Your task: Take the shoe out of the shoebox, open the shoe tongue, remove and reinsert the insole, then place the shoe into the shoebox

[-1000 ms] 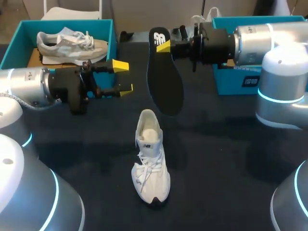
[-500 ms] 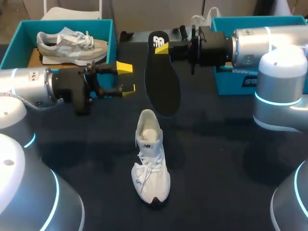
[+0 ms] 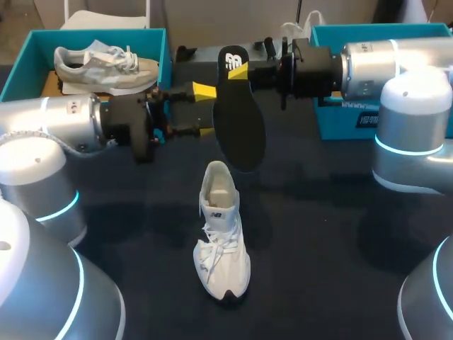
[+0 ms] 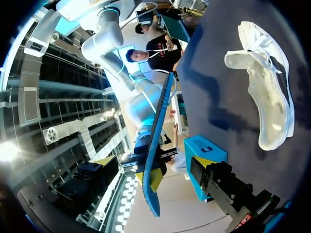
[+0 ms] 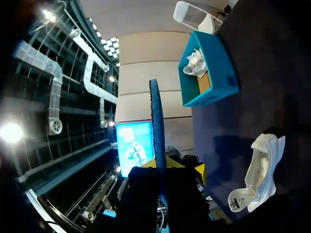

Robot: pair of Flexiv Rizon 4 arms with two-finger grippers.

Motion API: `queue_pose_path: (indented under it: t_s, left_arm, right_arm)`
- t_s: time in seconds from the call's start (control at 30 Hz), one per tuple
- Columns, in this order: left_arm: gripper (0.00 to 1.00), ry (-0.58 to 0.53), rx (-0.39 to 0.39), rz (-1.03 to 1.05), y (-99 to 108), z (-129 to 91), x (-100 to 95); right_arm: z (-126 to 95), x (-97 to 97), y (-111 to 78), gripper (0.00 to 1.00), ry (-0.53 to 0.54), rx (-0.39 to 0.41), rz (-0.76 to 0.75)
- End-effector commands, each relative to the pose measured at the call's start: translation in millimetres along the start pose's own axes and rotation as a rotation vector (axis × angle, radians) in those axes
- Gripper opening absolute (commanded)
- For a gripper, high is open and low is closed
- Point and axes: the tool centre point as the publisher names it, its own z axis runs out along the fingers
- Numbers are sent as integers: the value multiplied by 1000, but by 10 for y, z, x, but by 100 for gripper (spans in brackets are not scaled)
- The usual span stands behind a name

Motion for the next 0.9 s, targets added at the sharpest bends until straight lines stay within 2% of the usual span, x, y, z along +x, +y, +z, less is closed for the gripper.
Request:
queue_pose_path:
  t_s: [0.03, 0.23, 0.27, 0.37, 0.47, 0.63, 0.7, 0.77, 0.8, 0.9]
  left_arm:
    - [100, -2, -8, -13, 0, 131, -40]
    - [100, 1, 0, -26, -22, 158, -138]
    - [96, 0, 3, -26, -28, 156, -163]
    - [95, 2, 16, -23, -49, 154, -205]
    - [84, 3, 21, -25, -65, 155, -237]
    - [80, 1, 27, -27, -74, 161, -267]
    - [74, -2, 31, -32, -74, 172, -270]
    - [63, -1, 32, -31, -82, 189, -288]
    - [51, -2, 32, -29, -90, 192, -301]
    - [45, -2, 34, -24, -102, 199, -319]
  right_arm:
    - [11, 3, -8, 0, -2, -2, 1]
    - [11, 3, -8, 0, -2, -2, 1]
    - [11, 3, -8, 0, -2, -2, 1]
    - [11, 3, -8, 0, -2, -2, 1]
    - [11, 3, -8, 0, -2, -2, 1]
    - [11, 3, -8, 0, -2, -2, 1]
    - [11, 3, -8, 0, -2, -2, 1]
    - [11, 3, -8, 0, -2, -2, 1]
    - [11, 3, -8, 0, -2, -2, 1]
    - [11, 3, -8, 0, -2, -2, 1]
